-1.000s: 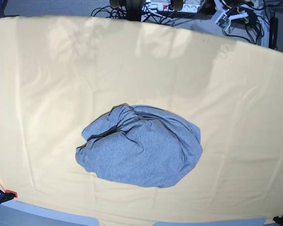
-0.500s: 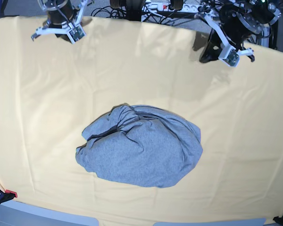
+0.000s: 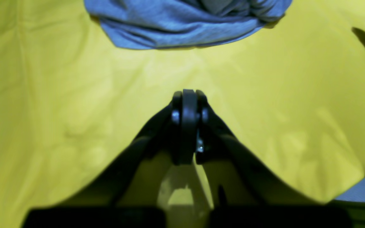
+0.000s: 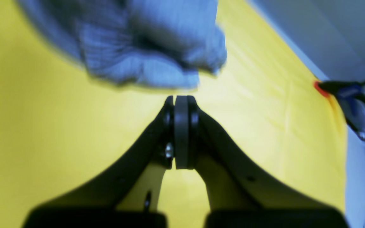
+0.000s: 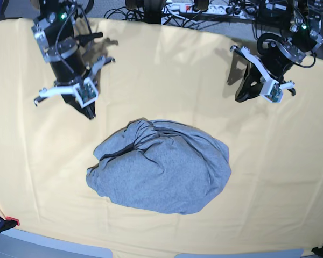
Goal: Layout the t-shirt on the table in an organized manner, then fold the t-shirt properly
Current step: 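Lower the right gripper onto the grey t-shirt heap and pinch fabric, then drag the pinched fabric away from the heap with the right gripper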
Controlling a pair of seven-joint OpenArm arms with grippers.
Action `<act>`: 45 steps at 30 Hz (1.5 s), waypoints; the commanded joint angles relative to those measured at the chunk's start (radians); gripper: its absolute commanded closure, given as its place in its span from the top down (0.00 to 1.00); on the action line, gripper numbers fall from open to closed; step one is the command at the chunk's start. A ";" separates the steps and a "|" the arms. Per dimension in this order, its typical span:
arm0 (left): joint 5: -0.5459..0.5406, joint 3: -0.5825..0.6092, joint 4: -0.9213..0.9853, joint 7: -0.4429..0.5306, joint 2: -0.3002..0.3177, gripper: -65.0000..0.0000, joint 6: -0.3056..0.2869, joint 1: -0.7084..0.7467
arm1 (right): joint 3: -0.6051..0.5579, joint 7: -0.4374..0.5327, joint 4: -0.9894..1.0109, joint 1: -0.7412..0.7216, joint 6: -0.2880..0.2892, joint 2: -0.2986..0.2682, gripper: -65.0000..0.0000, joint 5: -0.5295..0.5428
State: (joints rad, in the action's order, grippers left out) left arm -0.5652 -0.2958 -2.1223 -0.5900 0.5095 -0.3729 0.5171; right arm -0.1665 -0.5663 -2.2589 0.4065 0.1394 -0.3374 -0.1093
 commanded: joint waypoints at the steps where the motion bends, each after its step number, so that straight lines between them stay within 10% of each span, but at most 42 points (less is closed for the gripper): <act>1: -0.026 -0.006 0.015 0.021 0.010 0.00 -0.008 -0.018 | 0.003 0.006 0.026 -0.042 -0.008 -0.008 0.00 0.012; 7: -0.047 -0.006 0.138 0.018 0.010 0.00 -0.047 -0.083 | 0.003 0.006 0.285 -0.259 -0.008 -0.005 0.01 0.114; 13: -0.047 -0.006 0.158 0.014 0.023 0.00 -0.047 -0.102 | 0.003 0.004 0.497 -0.425 0.012 0.050 0.49 0.245; 17: -0.042 -0.006 0.158 0.014 0.029 0.00 -0.047 -0.102 | 0.004 -0.033 0.621 -0.503 0.016 0.096 0.60 0.317; 26: -0.020 -0.006 0.158 0.013 0.028 0.00 -0.047 -0.100 | 0.006 -0.086 0.722 -0.548 -0.002 0.163 0.57 0.348; 31: -0.024 -0.006 0.158 0.014 0.028 0.00 -0.047 -0.100 | 0.006 -0.108 0.722 -0.551 0.057 0.171 0.00 0.315; 45: -0.081 -0.006 0.158 0.014 0.090 0.00 -0.194 -0.099 | 0.011 -0.269 0.334 -0.401 0.024 0.145 0.00 0.156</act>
State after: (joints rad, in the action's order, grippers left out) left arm -0.6289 -0.2947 -1.9495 -0.6018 0.5823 -0.5621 0.4217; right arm -0.1616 -0.8539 -1.9041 0.0296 0.1707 -0.1875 0.0502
